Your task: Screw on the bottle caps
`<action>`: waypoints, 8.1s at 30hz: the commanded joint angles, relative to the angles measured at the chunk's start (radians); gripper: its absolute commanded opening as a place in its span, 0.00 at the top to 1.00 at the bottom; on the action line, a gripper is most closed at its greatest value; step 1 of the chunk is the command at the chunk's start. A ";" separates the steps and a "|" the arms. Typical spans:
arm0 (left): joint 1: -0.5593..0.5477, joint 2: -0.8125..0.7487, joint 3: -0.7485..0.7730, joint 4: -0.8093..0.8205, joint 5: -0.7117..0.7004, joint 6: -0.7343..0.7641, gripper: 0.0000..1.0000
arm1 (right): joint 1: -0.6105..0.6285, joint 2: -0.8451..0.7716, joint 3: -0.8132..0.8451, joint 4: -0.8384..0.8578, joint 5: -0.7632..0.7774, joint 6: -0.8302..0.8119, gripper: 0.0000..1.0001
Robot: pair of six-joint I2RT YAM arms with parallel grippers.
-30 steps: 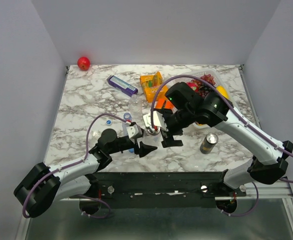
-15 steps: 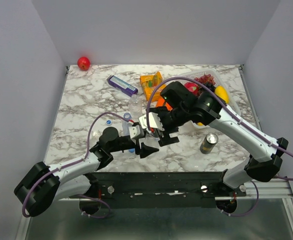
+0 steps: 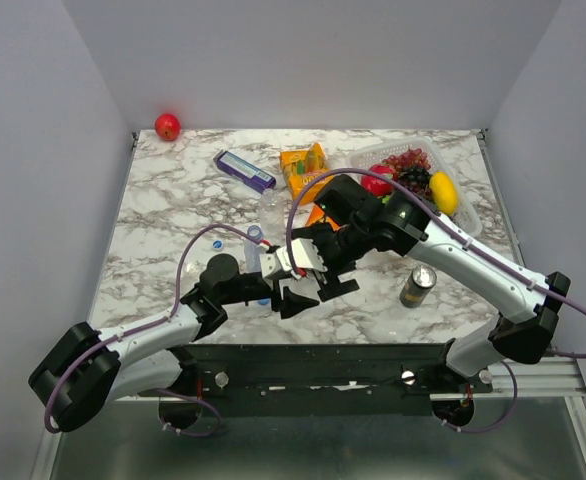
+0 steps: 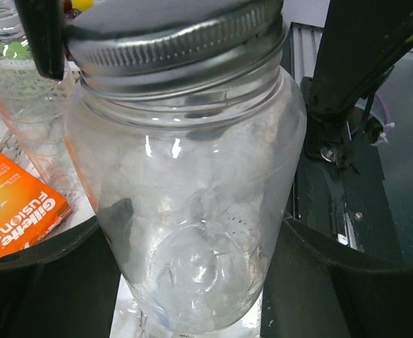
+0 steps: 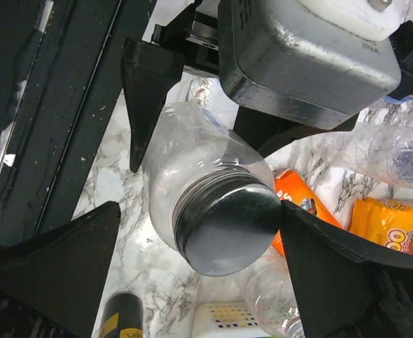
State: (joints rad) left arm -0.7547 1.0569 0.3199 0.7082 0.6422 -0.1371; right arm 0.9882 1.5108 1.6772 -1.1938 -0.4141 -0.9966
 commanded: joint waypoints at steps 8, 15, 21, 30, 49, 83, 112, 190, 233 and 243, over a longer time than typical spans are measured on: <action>0.034 0.008 0.030 0.050 -0.035 -0.042 1.00 | 0.009 -0.049 -0.060 0.026 0.076 0.041 0.00; 0.043 0.020 0.022 0.048 -0.053 -0.073 1.00 | 0.033 -0.049 -0.065 0.074 0.164 0.104 0.00; 0.045 0.032 0.031 0.037 -0.052 -0.081 1.00 | 0.087 -0.038 -0.063 0.088 0.245 0.105 0.00; 0.046 0.032 0.019 0.082 -0.068 -0.093 1.00 | 0.089 -0.031 -0.080 0.066 0.319 0.145 0.00; 0.072 0.035 0.016 0.091 -0.088 -0.091 1.00 | 0.089 -0.060 -0.080 -0.015 0.337 0.191 0.00; 0.025 0.034 0.162 -0.228 0.177 0.257 1.00 | -0.100 -0.119 0.081 -0.089 -0.203 -0.109 0.00; 0.022 0.022 0.206 -0.262 0.171 0.303 1.00 | -0.089 0.023 0.118 -0.148 -0.219 -0.114 0.37; -0.017 -0.113 0.220 -0.256 -0.276 0.096 1.00 | -0.175 -0.058 -0.142 0.335 -0.166 0.707 0.66; -0.048 -0.104 0.194 -0.286 -0.334 0.027 1.00 | -0.180 -0.123 -0.172 0.367 0.064 0.823 0.16; -0.046 -0.106 0.194 -0.306 -0.297 0.021 1.00 | -0.180 -0.140 -0.149 0.421 0.021 0.866 0.19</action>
State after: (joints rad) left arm -0.8051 0.9737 0.5121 0.3588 0.3088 -0.0998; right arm 0.8059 1.3796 1.4872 -0.7746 -0.4042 -0.1570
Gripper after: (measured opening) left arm 0.777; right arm 0.805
